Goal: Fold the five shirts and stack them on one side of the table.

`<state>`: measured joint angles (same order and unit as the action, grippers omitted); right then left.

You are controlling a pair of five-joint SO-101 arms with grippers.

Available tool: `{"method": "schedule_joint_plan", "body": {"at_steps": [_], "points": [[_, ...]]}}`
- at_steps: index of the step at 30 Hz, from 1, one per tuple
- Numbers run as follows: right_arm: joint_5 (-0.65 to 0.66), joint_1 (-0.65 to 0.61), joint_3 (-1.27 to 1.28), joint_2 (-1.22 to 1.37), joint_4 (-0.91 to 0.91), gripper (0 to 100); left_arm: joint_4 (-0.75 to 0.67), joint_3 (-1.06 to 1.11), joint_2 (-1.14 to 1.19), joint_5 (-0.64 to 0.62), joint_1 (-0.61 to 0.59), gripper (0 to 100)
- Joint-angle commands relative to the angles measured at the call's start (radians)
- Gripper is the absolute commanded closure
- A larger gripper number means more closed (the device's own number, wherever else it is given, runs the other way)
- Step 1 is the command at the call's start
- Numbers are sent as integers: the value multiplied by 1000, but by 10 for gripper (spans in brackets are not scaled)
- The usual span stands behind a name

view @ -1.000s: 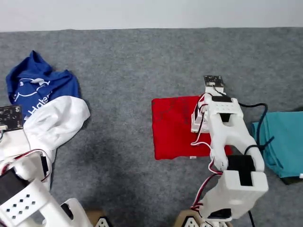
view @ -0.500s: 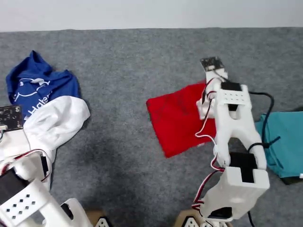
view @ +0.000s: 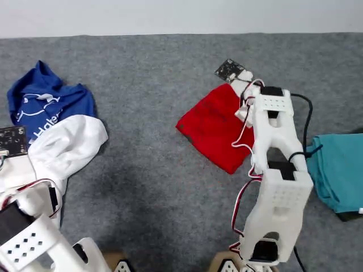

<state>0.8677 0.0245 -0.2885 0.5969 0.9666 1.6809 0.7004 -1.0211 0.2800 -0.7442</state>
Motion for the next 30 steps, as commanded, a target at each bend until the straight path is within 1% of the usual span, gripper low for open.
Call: {"method": "schedule_joint_plan", "body": {"at_steps": [1,4,7,11,14,18,19,21,22,24,26,28,30], "points": [[-46,7,-167,-2,76,880,-15,-4,-14,3,6,906],[-262,7,-242,-4,104,786,-15,-4,-14,3,6,906],[-425,8,-322,-4,166,735,-15,-4,-12,3,6,906],[-634,5,-433,-4,282,730,-15,-4,-12,3,6,906],[-852,-10,-496,-4,392,730,-15,-4,-12,3,6,906],[-1119,-62,-566,-2,567,730,-15,-4,-12,3,6,906],[-1203,-77,-574,-2,602,730,-15,-4,-12,3,6,906],[-1373,-97,-580,-4,645,729,-15,-2,-12,3,6,906],[-1436,-104,-580,-5,662,728,-15,-2,-12,3,6,906],[-1516,-122,-580,-2,676,728,-15,-2,-12,3,6,906],[-1568,-136,-572,5,685,719,-15,2,-11,3,6,906],[-1602,-147,-569,7,688,670,-25,8,-14,3,6,906],[-1617,-150,-565,7,688,593,-26,12,-14,3,6,906]]}}
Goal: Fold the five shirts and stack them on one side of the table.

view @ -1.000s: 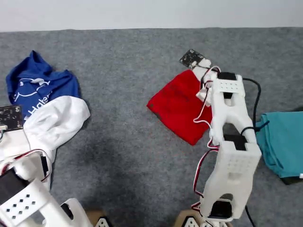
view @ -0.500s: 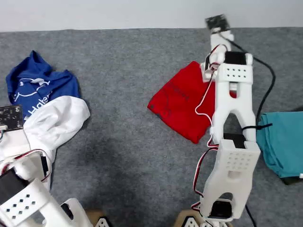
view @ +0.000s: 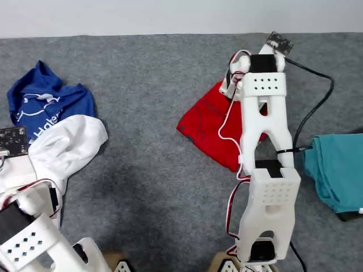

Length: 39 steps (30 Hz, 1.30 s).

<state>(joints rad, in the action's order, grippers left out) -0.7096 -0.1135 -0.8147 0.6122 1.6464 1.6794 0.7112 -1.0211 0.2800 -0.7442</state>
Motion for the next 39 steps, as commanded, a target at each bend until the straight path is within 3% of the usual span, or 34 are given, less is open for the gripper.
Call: {"method": "schedule_joint_plan", "body": {"at_steps": [1,5,11,18,32,39], "points": [[-41,-13,-35,-8,5,553,-25,1,-14,3,6,906],[-68,-18,-35,15,-10,474,-25,1,-14,3,6,906],[-71,-28,-40,128,-18,477,-26,1,-14,3,6,906],[-83,-28,-40,272,-148,481,-26,1,-14,3,6,906],[-77,-22,-41,383,-217,690,-26,1,-14,3,6,906],[-77,-8,-35,384,-206,709,-26,1,-14,3,8,906]]}}
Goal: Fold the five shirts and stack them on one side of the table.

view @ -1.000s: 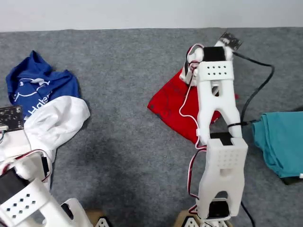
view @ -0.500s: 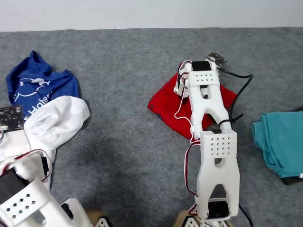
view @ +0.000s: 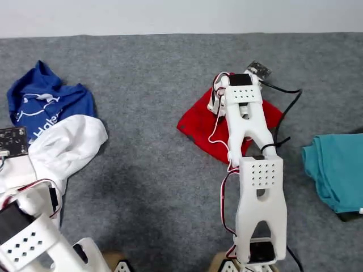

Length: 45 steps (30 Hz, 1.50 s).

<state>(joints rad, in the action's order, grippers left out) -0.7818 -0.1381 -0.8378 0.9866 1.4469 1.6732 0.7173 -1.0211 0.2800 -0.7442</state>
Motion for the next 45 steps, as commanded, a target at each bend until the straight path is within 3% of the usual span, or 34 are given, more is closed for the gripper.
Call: {"method": "schedule_joint_plan", "body": {"at_steps": [1,11,16,18,27,35,45], "points": [[-5,24,-12,12,-7,708,-20,-5,-14,3,8,906],[-3,90,-17,38,22,734,-20,-7,-14,3,78,906],[18,91,-25,28,13,998,-18,-7,-14,3,77,906],[46,88,-54,28,38,958,-18,-7,-14,3,77,906],[72,99,-433,28,344,990,-18,-8,-15,3,77,906],[132,219,-707,-36,346,990,-18,-8,-15,3,77,906],[161,349,-695,-274,348,991,-20,-7,-15,3,77,906]]}}
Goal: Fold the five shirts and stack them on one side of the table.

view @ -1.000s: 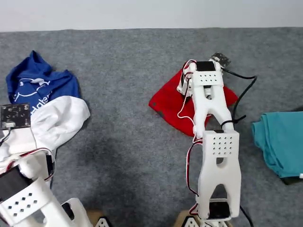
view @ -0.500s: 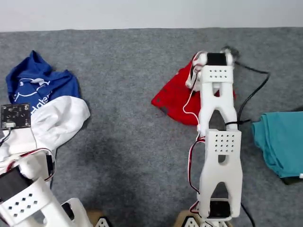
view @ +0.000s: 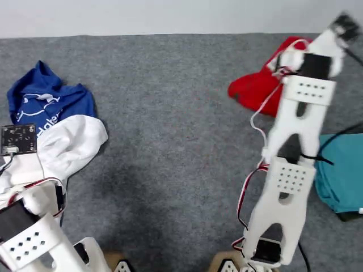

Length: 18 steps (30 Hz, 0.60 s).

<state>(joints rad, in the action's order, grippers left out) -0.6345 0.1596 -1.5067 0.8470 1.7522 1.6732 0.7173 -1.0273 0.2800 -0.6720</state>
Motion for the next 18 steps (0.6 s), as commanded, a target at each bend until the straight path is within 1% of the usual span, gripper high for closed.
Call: {"method": "schedule_joint_plan", "body": {"at_steps": [1,5,11,14,18], "points": [[14,68,5,-162,42,991,-20,-7,-9,3,5,906],[15,140,206,-303,42,991,-20,-7,-9,3,5,906],[69,211,522,-512,36,991,-20,-5,-8,3,8,906],[87,254,595,-538,36,991,-20,-5,-8,3,9,906],[132,308,621,-538,25,991,-20,-5,-3,3,9,906]]}}
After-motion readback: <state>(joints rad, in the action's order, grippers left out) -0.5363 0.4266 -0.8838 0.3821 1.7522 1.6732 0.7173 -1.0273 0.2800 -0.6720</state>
